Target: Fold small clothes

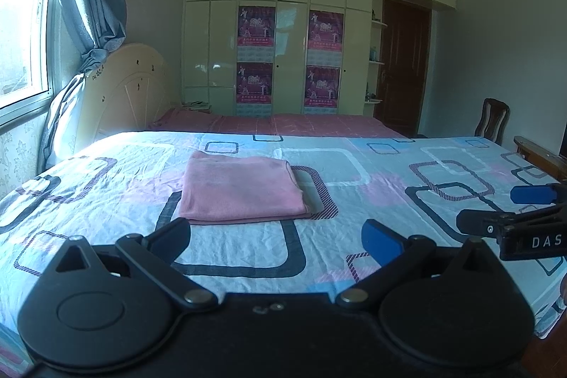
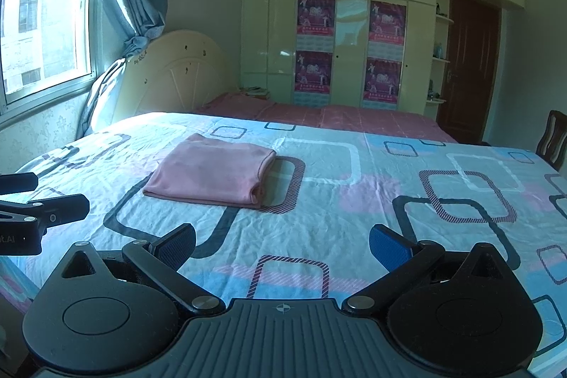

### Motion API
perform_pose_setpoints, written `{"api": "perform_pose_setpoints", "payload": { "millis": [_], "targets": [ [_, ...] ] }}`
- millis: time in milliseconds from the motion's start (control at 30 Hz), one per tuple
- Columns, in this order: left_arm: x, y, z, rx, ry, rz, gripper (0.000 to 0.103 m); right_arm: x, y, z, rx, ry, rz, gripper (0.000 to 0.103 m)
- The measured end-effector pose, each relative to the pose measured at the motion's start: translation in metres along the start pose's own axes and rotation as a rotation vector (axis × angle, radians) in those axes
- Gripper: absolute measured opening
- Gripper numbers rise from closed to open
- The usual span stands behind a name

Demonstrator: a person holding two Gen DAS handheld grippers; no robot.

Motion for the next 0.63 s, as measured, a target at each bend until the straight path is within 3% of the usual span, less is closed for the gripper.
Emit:
{"api": "perform_pose_setpoints", "payload": {
  "millis": [633],
  "targets": [
    [0.0021,-0.0001,-0.0033,-0.003,-0.01,0.008,0.102,0.0007,0.0009,-0.0072,0.007,-0.013,0.005,0.103]
  ]
}}
Point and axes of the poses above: each gripper's, at about its wrist camera, not at the fingertips, and x roughly against the way its jaws point, z to its right, y to its underside, the point moved 3 cm from there along -x, roughly the way its jaws point, and after that the axes turned 1 degree about y, right-handed, at the moved point
